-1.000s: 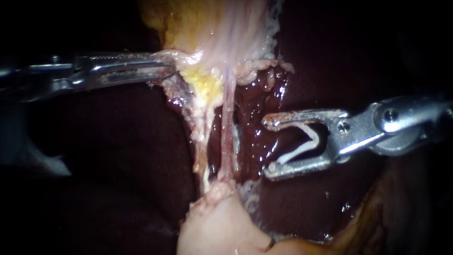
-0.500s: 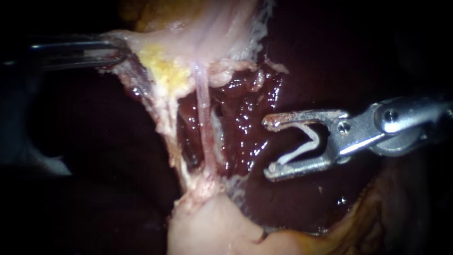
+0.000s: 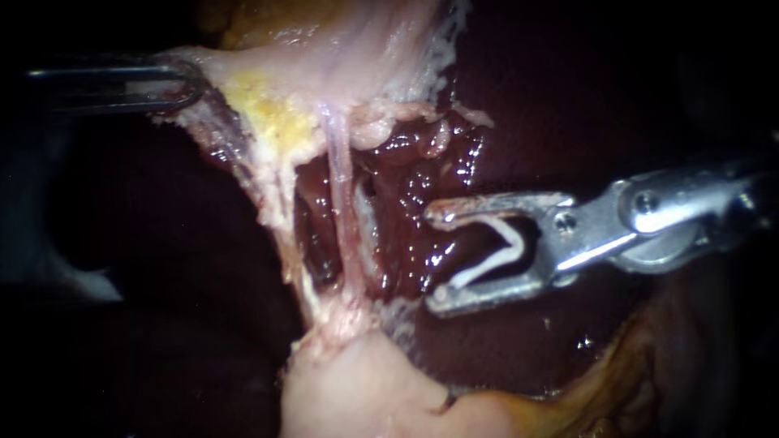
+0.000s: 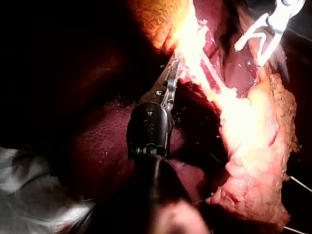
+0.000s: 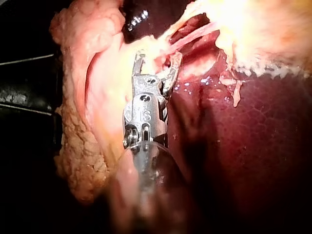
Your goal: Clipping first clip left tube
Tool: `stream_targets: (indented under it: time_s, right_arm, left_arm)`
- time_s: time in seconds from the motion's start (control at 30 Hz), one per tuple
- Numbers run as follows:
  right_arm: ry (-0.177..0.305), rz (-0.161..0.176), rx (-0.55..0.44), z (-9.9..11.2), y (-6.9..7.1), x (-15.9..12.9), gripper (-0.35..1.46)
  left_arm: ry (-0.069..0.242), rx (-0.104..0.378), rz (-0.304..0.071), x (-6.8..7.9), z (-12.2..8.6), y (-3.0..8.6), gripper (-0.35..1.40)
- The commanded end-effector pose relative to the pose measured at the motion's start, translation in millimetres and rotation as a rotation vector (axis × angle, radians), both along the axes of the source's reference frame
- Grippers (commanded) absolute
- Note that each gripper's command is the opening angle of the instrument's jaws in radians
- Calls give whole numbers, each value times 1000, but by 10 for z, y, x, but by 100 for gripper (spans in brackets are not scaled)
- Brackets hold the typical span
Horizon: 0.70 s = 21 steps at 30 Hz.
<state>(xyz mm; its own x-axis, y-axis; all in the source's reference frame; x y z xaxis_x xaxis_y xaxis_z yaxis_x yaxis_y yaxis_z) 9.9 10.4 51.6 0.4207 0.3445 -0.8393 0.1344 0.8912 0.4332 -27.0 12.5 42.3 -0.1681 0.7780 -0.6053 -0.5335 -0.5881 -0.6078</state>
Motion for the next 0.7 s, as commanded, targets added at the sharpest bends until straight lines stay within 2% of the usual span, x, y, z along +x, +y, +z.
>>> stream_targets:
  time_s: [0.03,0.47,0.7]
  right_arm:
    - [0,-2,10,2,-2,6,47]
    - [-4,-31,113,44,-30,76,45]
    - [-10,-41,128,75,-39,83,45]
  left_arm:
    - [1,0,1,-1,1,0,-35]
    - [0,0,0,-5,0,-1,-35]
    - [1,0,0,-6,-1,-2,-35]
